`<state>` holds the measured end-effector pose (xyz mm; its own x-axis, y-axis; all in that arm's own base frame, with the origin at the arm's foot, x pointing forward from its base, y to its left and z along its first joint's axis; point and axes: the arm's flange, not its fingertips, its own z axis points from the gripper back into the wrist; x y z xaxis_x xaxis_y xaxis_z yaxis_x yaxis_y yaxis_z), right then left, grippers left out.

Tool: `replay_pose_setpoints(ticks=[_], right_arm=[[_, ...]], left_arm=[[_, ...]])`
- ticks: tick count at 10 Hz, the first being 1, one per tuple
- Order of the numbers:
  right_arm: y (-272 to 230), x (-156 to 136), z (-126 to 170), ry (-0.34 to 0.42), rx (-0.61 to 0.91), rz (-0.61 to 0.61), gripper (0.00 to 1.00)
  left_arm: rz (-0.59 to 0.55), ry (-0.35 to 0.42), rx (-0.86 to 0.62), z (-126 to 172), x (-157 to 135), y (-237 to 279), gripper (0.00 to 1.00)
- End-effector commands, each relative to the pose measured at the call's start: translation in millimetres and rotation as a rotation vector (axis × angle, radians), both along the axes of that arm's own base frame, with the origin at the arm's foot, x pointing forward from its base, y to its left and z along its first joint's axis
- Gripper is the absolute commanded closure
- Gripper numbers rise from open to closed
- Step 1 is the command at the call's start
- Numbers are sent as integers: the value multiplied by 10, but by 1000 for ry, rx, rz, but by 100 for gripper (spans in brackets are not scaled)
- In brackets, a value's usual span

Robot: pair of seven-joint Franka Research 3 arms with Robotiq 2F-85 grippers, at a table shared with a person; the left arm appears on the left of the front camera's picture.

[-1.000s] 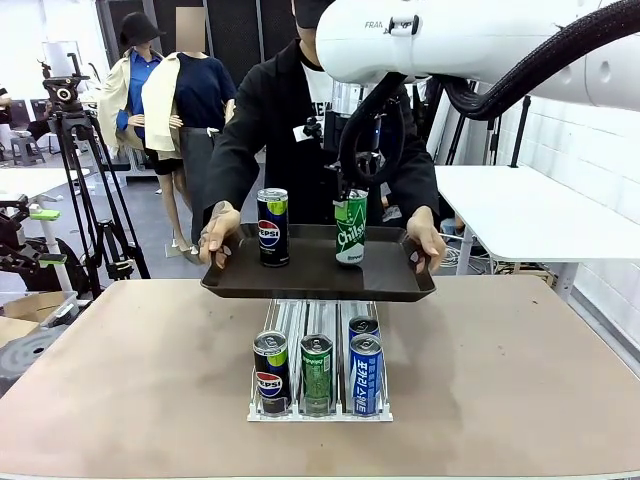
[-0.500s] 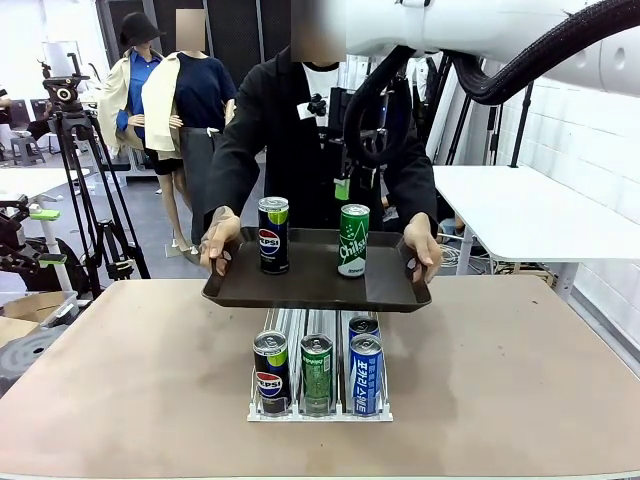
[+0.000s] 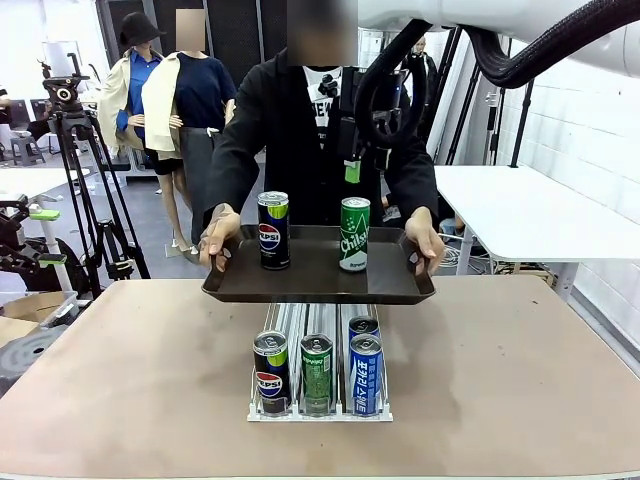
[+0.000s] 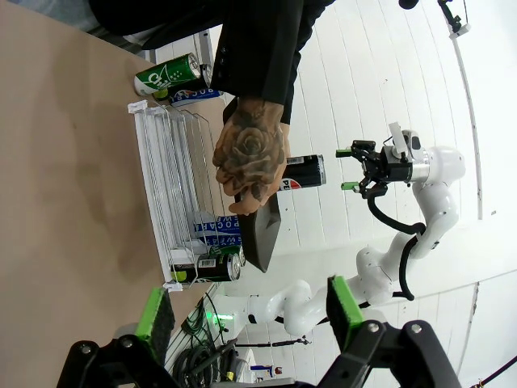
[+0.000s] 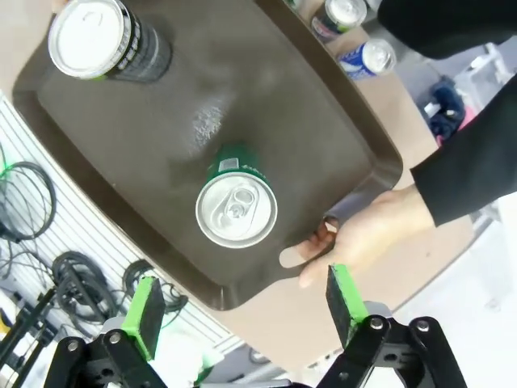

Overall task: Retrieve and hand over the desired beverage to the person.
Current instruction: Place the picked can on the Handle tray extended by the person.

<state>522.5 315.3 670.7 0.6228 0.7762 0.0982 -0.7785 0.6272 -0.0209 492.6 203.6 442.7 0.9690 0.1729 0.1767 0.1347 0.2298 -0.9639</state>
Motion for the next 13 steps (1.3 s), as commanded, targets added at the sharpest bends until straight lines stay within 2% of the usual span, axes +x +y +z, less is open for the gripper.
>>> replay_pose_setpoints(ticks=[1,13], right_arm=[[28,17,9,-10,24,3,0],[28,17,9,-10,24,3,0]], left_arm=[[-1,-5,0,14,-17,0,0],[-1,-5,0,14,-17,0,0]])
